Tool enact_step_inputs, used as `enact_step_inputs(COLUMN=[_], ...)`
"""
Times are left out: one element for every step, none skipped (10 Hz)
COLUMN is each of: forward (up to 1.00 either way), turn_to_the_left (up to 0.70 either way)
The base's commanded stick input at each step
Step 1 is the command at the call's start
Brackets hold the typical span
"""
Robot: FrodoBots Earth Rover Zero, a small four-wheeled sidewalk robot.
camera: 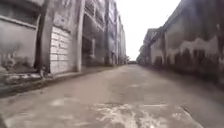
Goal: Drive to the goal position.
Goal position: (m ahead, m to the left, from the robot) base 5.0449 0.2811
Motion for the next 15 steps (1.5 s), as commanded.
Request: enact_step_inputs(forward=[1.0, 1.0, 1.0, 1.0, 1.0, 1.0, 1.0, 1.0, 1.0, 1.0, 1.0, 1.0, 1.0, 1.0, 1.0], turn_to_the_left=[0.0, 0.0, 0.0, 0.0, 0.0, 0.0, 0.0, 0.0, 0.0, 0.0, 0.0, 0.0, 0.0, 0.0, 0.0])
